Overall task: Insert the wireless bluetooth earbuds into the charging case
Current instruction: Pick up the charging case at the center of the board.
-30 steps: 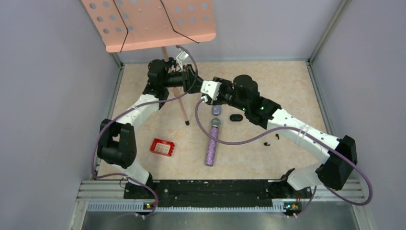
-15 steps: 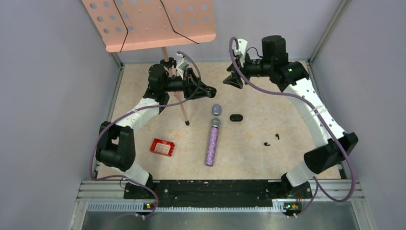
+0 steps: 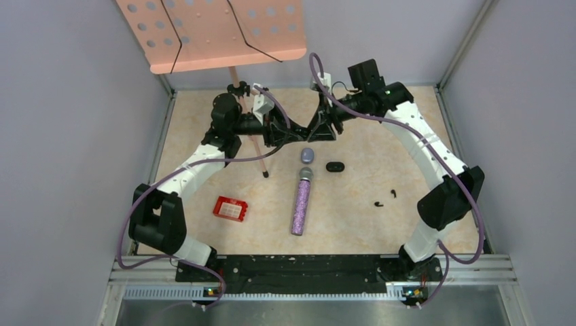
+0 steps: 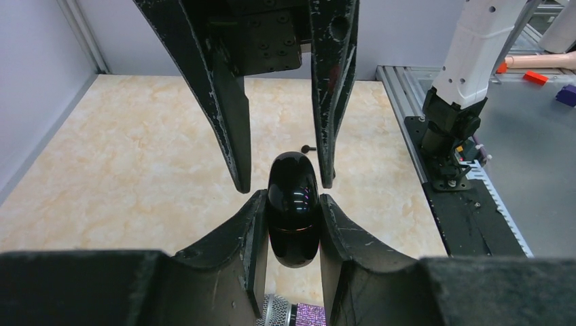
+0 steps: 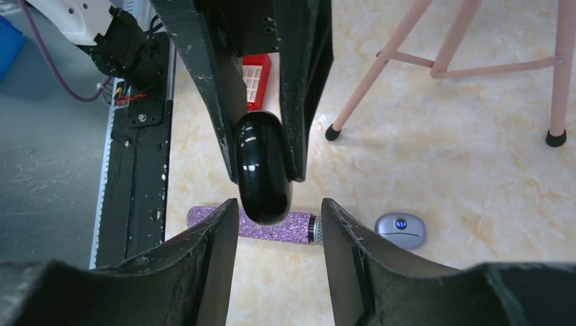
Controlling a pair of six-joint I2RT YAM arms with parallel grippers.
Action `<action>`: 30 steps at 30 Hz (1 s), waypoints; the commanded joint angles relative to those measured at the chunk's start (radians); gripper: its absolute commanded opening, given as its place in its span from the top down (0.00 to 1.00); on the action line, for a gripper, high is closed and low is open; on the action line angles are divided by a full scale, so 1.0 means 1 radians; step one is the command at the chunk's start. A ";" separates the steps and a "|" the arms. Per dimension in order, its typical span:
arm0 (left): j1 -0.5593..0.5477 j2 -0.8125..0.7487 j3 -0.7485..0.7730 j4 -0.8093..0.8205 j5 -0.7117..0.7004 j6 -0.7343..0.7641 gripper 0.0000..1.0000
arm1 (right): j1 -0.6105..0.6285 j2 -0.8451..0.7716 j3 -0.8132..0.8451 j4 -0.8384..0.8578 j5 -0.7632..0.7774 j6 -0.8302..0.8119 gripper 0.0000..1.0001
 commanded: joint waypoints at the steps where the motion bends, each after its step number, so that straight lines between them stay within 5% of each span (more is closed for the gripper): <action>1: -0.008 -0.017 0.005 -0.001 -0.004 0.048 1.00 | 0.036 -0.021 0.041 -0.001 -0.043 -0.052 0.53; 10: -0.013 -0.004 0.011 0.007 -0.017 0.011 1.00 | 0.059 -0.028 0.041 0.000 0.012 -0.076 0.76; 11: -0.012 -0.003 0.014 -0.007 -0.017 0.019 0.97 | 0.059 -0.031 0.041 -0.001 0.026 -0.080 0.79; 14: -0.012 -0.007 0.026 -0.140 -0.042 0.109 0.67 | 0.058 -0.052 0.037 0.000 0.075 -0.099 0.85; 17: -0.009 -0.022 0.011 -0.207 -0.052 0.175 0.53 | 0.059 -0.078 0.033 0.000 0.109 -0.121 0.86; 30: -0.009 -0.004 -0.045 0.043 -0.060 -0.050 0.53 | 0.062 -0.081 0.031 0.000 0.138 -0.117 0.86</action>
